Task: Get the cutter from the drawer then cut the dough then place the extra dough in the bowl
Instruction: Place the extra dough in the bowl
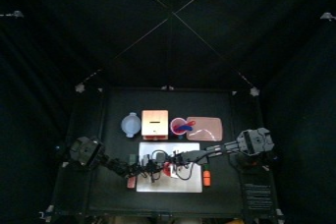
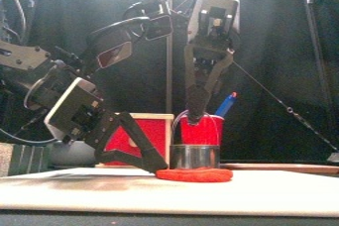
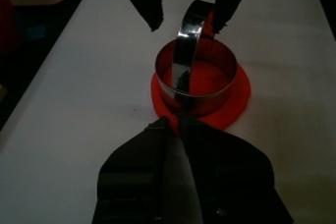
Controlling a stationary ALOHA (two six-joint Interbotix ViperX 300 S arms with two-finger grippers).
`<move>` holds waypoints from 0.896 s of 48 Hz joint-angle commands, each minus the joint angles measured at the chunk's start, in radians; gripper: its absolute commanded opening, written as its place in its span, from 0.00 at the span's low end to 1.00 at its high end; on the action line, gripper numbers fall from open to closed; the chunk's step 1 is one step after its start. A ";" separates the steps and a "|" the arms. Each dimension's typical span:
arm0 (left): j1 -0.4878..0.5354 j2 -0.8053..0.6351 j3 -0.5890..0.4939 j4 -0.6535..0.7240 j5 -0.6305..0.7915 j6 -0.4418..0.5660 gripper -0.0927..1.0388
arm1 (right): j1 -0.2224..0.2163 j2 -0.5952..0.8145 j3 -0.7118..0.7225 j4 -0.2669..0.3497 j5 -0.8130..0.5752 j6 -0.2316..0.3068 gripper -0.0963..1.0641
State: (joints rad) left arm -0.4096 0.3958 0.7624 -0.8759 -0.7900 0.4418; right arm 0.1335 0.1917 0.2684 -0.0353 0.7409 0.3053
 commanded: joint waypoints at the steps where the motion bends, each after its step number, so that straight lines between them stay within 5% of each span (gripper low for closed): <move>1: 0.005 -0.005 -0.006 -0.005 0.002 0.002 0.62 | -0.006 -0.011 -0.015 0.014 -0.005 -0.002 0.75; 11: 0.003 0.002 -0.005 -0.005 0.002 0.002 0.62 | -0.008 0.002 -0.020 0.035 -0.008 0.000 0.69; 26: 0.003 0.011 -0.006 -0.009 0.002 0.002 0.62 | -0.002 -0.006 -0.041 0.035 -0.009 0.000 0.46; 43: 0.005 0.011 -0.003 -0.020 0.002 0.002 0.62 | -0.005 -0.115 -0.029 -0.009 0.006 0.012 0.45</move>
State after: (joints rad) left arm -0.4096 0.4096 0.7578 -0.8897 -0.7931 0.4418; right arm 0.1335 0.1595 0.2439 -0.0291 0.7501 0.3083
